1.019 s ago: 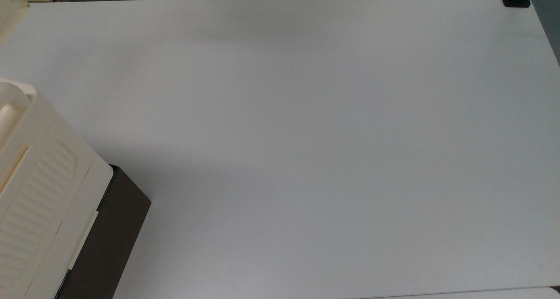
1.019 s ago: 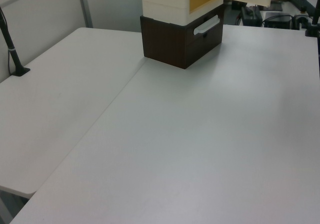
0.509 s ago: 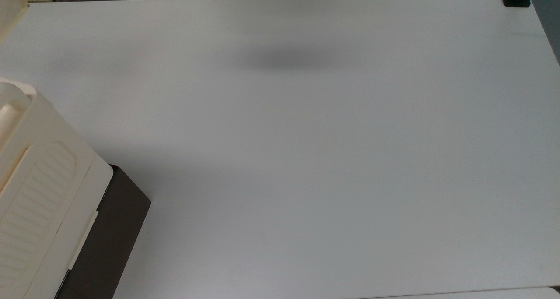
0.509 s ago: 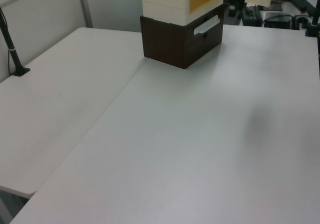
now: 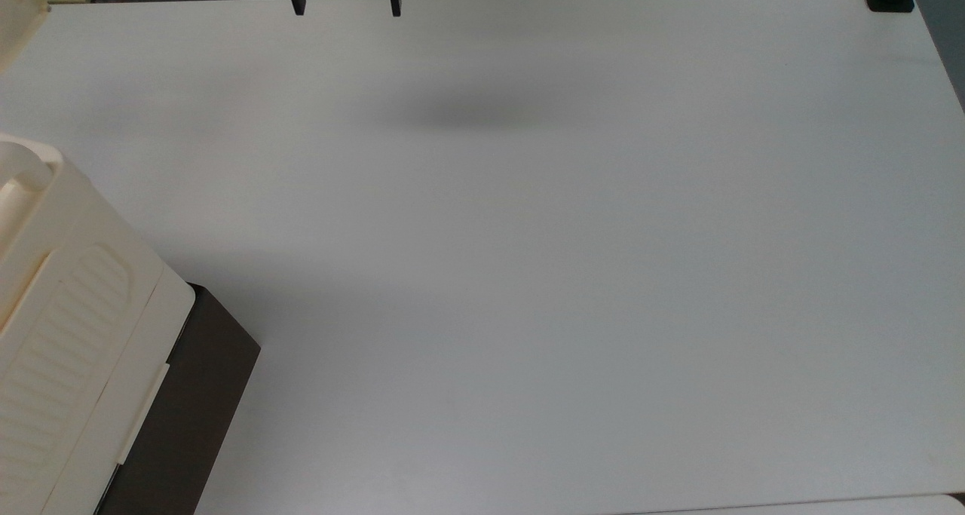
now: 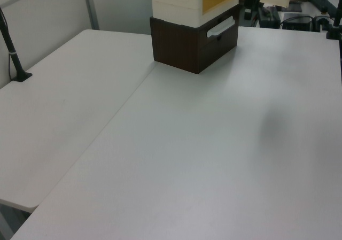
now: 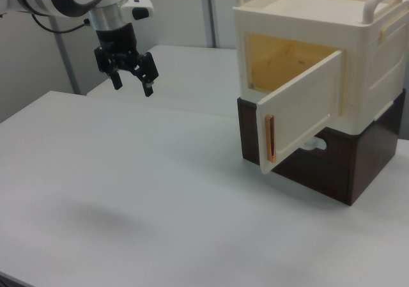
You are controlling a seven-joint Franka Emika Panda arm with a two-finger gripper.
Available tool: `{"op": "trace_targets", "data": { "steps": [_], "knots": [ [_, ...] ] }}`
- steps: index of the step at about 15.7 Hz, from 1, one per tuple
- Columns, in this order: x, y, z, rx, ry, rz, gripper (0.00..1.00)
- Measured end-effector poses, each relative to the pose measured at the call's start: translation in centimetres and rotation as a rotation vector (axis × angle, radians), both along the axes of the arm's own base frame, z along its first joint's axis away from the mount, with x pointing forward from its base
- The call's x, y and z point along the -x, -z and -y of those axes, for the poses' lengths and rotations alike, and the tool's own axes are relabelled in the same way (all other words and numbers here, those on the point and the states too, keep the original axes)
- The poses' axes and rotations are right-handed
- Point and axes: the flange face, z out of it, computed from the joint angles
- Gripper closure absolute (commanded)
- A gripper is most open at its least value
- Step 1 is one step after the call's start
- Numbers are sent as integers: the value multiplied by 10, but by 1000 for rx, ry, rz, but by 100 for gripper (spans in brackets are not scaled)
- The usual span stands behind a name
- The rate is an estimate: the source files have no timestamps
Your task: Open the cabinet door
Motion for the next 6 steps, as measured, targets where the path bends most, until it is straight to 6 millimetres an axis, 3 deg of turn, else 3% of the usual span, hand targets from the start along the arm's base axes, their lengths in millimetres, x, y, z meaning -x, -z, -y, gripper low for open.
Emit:
{"op": "trace_targets", "data": {
  "steps": [6],
  "knots": [
    [0, -1, 2, 0, 3, 1, 0]
  ]
}}
